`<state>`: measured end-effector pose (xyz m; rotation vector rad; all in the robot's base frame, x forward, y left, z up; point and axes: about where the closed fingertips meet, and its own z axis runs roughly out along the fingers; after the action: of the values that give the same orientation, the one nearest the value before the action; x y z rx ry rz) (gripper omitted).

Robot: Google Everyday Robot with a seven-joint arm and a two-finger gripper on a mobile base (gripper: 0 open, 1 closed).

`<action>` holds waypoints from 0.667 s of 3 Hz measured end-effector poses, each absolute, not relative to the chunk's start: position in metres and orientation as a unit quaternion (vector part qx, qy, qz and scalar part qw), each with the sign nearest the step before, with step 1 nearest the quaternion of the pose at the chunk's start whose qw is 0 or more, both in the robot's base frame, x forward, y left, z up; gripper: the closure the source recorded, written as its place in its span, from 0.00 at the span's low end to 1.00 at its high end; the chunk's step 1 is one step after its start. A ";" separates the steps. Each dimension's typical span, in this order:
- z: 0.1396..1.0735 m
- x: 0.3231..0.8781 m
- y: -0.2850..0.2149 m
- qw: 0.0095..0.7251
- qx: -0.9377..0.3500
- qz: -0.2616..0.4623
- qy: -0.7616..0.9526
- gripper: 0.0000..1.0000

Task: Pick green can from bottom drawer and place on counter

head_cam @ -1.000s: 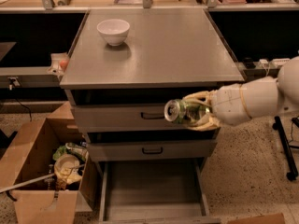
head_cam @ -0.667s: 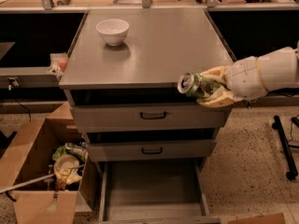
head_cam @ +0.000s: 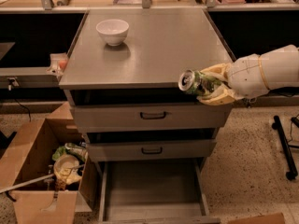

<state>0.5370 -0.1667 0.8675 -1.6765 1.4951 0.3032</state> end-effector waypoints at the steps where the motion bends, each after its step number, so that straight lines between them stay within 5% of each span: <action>1: 0.878 0.562 -0.164 0.438 -0.645 0.137 0.611 1.00; 2: 0.896 0.607 -0.166 0.434 -0.612 0.137 0.646 1.00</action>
Offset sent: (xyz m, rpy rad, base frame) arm 0.1509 0.0044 0.0621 0.1098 0.1914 -0.3102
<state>0.6070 -0.1659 0.8964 -1.5248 1.6098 0.3418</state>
